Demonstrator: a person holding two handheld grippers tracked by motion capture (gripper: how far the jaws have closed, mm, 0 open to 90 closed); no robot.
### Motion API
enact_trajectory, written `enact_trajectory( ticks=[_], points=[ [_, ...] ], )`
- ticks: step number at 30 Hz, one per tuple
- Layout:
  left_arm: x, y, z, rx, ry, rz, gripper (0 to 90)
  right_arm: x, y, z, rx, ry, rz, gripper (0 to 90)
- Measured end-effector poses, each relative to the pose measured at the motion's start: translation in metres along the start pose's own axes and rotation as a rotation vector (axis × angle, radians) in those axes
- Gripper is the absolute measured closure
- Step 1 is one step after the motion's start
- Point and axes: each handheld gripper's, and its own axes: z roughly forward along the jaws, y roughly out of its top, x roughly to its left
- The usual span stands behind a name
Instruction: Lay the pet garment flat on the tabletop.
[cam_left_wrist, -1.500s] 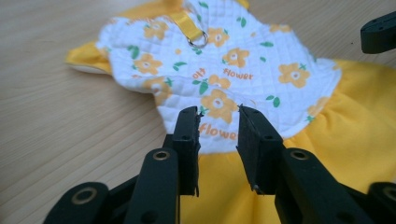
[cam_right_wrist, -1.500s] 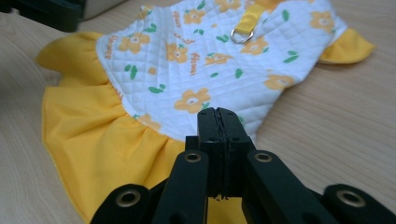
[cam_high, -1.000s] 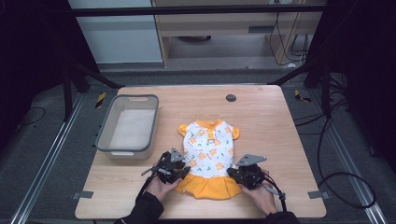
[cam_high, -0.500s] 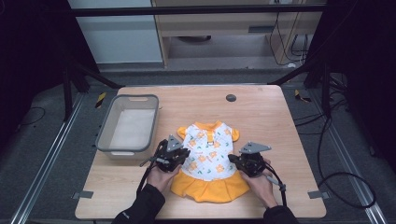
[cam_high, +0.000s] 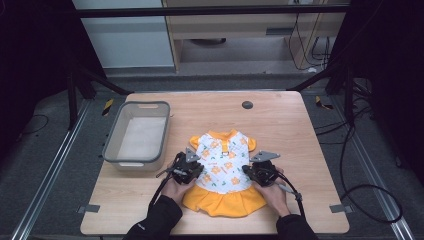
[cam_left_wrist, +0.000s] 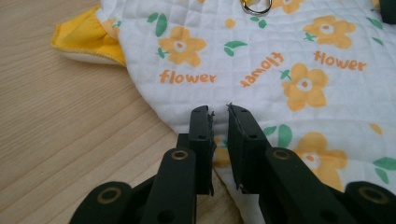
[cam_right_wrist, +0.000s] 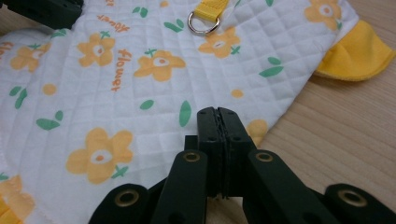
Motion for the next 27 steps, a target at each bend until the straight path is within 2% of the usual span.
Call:
enact_trajectory(
  ticks=[3, 6, 9, 10, 13, 15, 17, 20, 22, 23, 27],
  points=[
    [0.002, 0.000, 0.001, -0.004, -0.005, -0.017, 78.9, -0.002, 0.000, 0.002, -0.013, -0.006, 0.007, 88.3],
    [0.002, 0.001, -0.002, 0.001, 0.004, -0.021, 74.6, -0.002, 0.000, 0.001, -0.012, -0.008, 0.020, 87.1],
    [0.005, 0.002, -0.014, -0.029, -0.015, -0.041, 71.4, -0.001, 0.001, -0.004, -0.033, -0.008, 0.016, 86.2],
    [0.006, 0.003, -0.023, -0.057, -0.018, -0.044, 70.2, -0.002, 0.003, -0.009, -0.056, -0.007, 0.022, 85.3],
    [0.006, 0.003, -0.032, -0.079, -0.024, -0.050, 68.7, -0.004, 0.004, -0.016, -0.084, -0.012, 0.023, 83.9],
    [0.006, 0.002, -0.039, -0.090, -0.027, -0.045, 66.6, -0.008, 0.003, -0.025, -0.111, -0.019, 0.040, 83.0],
    [0.004, 0.000, -0.045, -0.101, -0.034, -0.034, 63.9, -0.015, 0.000, -0.039, -0.146, -0.034, 0.059, 80.8],
    [0.001, -0.007, -0.054, -0.110, -0.047, -0.028, 61.8, -0.020, -0.002, -0.049, -0.163, -0.046, 0.068, 78.4],
    [0.001, -0.012, -0.059, -0.112, -0.049, -0.025, 58.7, -0.027, -0.007, -0.062, -0.190, -0.055, 0.090, 72.5],
    [0.000, -0.014, -0.062, -0.115, -0.055, -0.026, 58.7, -0.027, -0.007, -0.062, -0.190, -0.055, 0.090, 72.5],
    [0.002, -0.029, -0.078, -0.132, -0.056, -0.020, 54.1, -0.033, -0.013, -0.072, -0.206, -0.097, 0.105, 63.1]
  ],
)
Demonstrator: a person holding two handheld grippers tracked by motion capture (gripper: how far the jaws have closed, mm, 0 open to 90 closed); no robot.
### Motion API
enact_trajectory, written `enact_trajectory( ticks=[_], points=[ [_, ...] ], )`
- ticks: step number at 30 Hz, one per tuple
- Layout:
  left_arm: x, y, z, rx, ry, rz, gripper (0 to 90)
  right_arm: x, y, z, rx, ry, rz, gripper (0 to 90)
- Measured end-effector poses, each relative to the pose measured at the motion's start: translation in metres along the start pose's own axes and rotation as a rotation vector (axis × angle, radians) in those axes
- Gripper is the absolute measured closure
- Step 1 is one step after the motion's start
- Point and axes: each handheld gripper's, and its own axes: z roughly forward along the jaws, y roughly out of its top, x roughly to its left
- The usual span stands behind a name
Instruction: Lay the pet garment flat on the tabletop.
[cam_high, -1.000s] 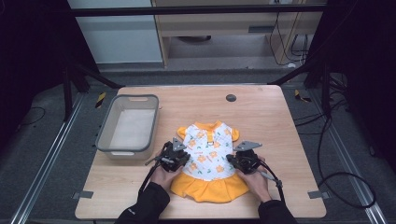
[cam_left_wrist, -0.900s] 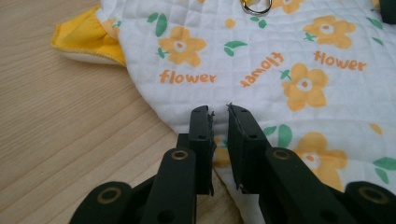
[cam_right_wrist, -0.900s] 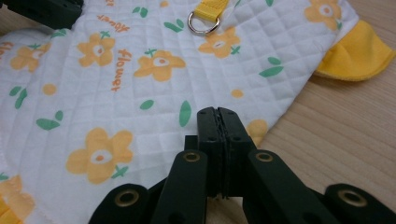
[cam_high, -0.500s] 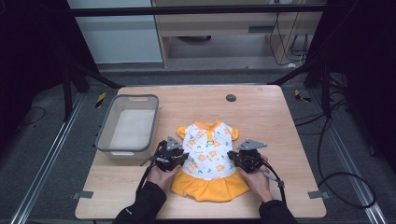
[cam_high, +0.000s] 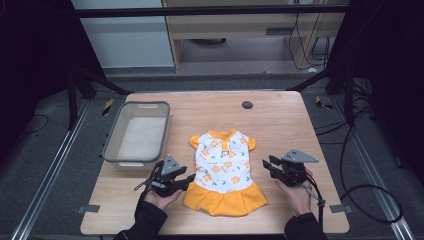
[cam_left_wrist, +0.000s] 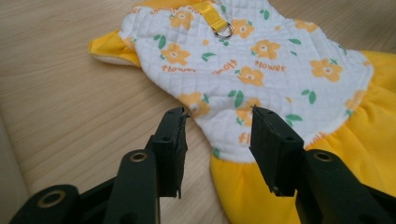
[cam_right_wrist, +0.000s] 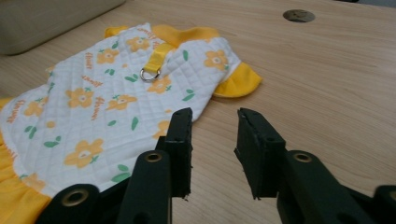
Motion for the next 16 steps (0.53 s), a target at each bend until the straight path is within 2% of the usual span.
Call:
enact_trajectory(
  ticks=[3, 6, 9, 16],
  points=[
    [0.004, -0.009, -0.010, 0.001, 0.012, -0.002, 48.7, -0.004, -0.004, -0.004, 0.000, -0.026, 0.010, 55.0],
    [0.012, -0.020, -0.022, -0.002, 0.021, -0.032, 44.5, -0.007, -0.008, -0.009, -0.002, -0.058, 0.008, 47.9],
    [0.021, -0.034, -0.035, 0.012, 0.040, -0.063, 40.0, -0.013, -0.014, -0.015, 0.002, -0.090, 0.034, 39.4],
    [0.033, -0.051, -0.051, 0.000, 0.065, -0.108, 32.6, -0.016, -0.026, -0.023, 0.026, -0.099, 0.067, 30.7]
  ],
)
